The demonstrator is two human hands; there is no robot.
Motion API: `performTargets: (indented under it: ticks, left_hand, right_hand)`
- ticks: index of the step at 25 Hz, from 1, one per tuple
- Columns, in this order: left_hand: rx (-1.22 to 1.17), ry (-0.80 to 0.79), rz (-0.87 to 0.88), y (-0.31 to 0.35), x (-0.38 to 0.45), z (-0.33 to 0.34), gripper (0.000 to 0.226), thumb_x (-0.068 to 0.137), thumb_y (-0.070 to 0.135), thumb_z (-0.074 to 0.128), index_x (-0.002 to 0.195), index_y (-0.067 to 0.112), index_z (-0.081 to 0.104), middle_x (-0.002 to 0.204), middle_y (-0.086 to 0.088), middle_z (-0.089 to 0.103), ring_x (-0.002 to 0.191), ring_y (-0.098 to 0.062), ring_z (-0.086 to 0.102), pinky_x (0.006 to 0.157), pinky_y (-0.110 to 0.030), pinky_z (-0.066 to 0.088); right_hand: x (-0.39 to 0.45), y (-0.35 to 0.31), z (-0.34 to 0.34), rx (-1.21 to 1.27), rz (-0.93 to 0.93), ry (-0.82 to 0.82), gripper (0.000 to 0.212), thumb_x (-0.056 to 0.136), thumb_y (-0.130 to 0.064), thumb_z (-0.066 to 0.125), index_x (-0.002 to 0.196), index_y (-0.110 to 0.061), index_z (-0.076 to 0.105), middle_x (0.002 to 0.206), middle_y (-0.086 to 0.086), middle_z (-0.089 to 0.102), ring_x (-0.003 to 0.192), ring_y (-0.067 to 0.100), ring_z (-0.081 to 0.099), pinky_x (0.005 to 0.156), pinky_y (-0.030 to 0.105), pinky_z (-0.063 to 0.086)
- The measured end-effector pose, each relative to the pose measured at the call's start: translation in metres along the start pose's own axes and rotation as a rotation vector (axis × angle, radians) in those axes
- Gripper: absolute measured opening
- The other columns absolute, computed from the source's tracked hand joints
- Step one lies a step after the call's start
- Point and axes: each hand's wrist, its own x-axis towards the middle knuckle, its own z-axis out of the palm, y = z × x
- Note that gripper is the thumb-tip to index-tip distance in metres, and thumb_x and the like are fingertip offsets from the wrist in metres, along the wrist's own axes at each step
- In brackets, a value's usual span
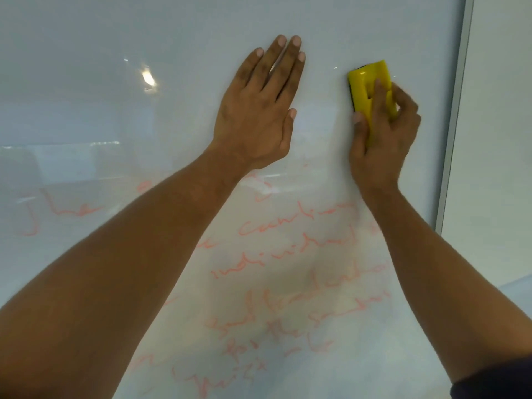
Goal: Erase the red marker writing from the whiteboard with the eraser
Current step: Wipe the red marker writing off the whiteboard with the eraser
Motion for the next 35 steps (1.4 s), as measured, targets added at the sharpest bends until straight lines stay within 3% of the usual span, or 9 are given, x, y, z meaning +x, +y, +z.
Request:
performTargets:
  ticks: [4,8,11,15,19,22,26,29,35]
  left_hand:
    - [-0.015,-0.022,0.066,0.022,0.013,0.005,0.072,0.107,0.036,0.020,0.169,0.004,0.002,0.178,-0.016,0.000,0.166,-0.031,0.000,0.136,-0.046,0.003]
    - [-0.021,-0.019,0.069,0.040,0.023,0.010,0.072,0.108,0.035,0.020,0.169,0.004,0.001,0.178,-0.016,-0.001,0.166,-0.032,-0.001,0.136,-0.047,0.003]
    - [-0.022,-0.018,0.074,0.046,0.030,0.013,0.071,0.108,0.035,0.020,0.169,0.004,0.001,0.178,-0.016,-0.001,0.166,-0.033,-0.001,0.136,-0.047,0.003]
    - [-0.027,-0.020,0.074,0.055,0.036,0.015,0.071,0.108,0.034,0.020,0.169,0.004,0.001,0.178,-0.017,-0.002,0.165,-0.033,-0.001,0.136,-0.047,0.002]
    - [-0.036,-0.041,0.100,0.062,0.044,0.018,0.070,0.109,0.035,0.019,0.169,0.005,-0.001,0.178,-0.015,-0.004,0.166,-0.032,-0.003,0.136,-0.047,0.001]
    - [-0.051,-0.062,0.127,0.070,0.051,0.019,0.069,0.110,0.034,0.018,0.169,0.006,-0.002,0.178,-0.014,-0.005,0.166,-0.031,-0.004,0.136,-0.046,-0.001]
    - [-0.064,-0.068,0.134,0.078,0.057,0.020,0.068,0.110,0.031,0.019,0.169,0.005,-0.002,0.178,-0.015,-0.006,0.165,-0.032,-0.005,0.136,-0.046,-0.001]
    - [-0.067,-0.069,0.135,0.080,0.056,0.020,0.069,0.110,0.031,0.019,0.169,0.003,-0.002,0.178,-0.016,-0.006,0.165,-0.032,-0.005,0.136,-0.046,-0.001]
    - [-0.063,-0.076,0.128,0.082,0.057,0.022,0.068,0.111,0.032,0.019,0.169,0.003,-0.004,0.177,-0.017,-0.008,0.165,-0.032,-0.006,0.136,-0.046,-0.001]
  right_hand:
    - [-0.004,0.023,-0.004,-0.055,-0.286,-0.076,0.046,0.107,-0.020,0.058,0.149,-0.002,0.052,0.146,0.032,0.050,0.131,0.040,0.047,0.106,0.049,0.045]
    - [0.005,0.046,-0.006,-0.014,0.084,0.016,0.047,0.109,-0.021,0.055,0.152,-0.004,0.049,0.144,0.030,0.047,0.129,0.041,0.048,0.107,0.050,0.045]
    - [-0.008,0.071,-0.014,-0.027,-0.280,-0.110,0.047,0.108,-0.016,0.060,0.152,-0.004,0.047,0.148,0.029,0.043,0.133,0.040,0.043,0.109,0.054,0.045]
    - [-0.003,0.083,-0.013,0.012,0.031,0.013,0.045,0.109,-0.018,0.056,0.151,-0.002,0.050,0.143,0.031,0.048,0.132,0.041,0.047,0.109,0.055,0.045]
    - [-0.003,0.100,-0.016,-0.017,-0.300,-0.071,0.045,0.108,-0.017,0.060,0.149,-0.002,0.051,0.144,0.031,0.047,0.133,0.041,0.047,0.108,0.054,0.046]
    - [-0.005,0.091,-0.010,0.040,-0.016,0.039,0.045,0.109,-0.021,0.057,0.150,-0.004,0.051,0.145,0.026,0.048,0.133,0.036,0.046,0.108,0.053,0.046]
    - [-0.032,0.107,-0.025,-0.019,-0.278,-0.105,0.045,0.105,-0.014,0.061,0.148,-0.003,0.052,0.150,0.021,0.042,0.135,0.036,0.043,0.109,0.052,0.046]
    - [-0.028,0.111,-0.028,0.027,0.148,-0.013,0.046,0.109,-0.021,0.056,0.152,-0.005,0.050,0.148,0.027,0.044,0.135,0.039,0.044,0.115,0.046,0.040]
    - [-0.023,0.108,-0.031,0.005,0.010,-0.061,0.047,0.108,-0.017,0.058,0.152,-0.002,0.049,0.145,0.030,0.044,0.135,0.040,0.044,0.116,0.041,0.038]
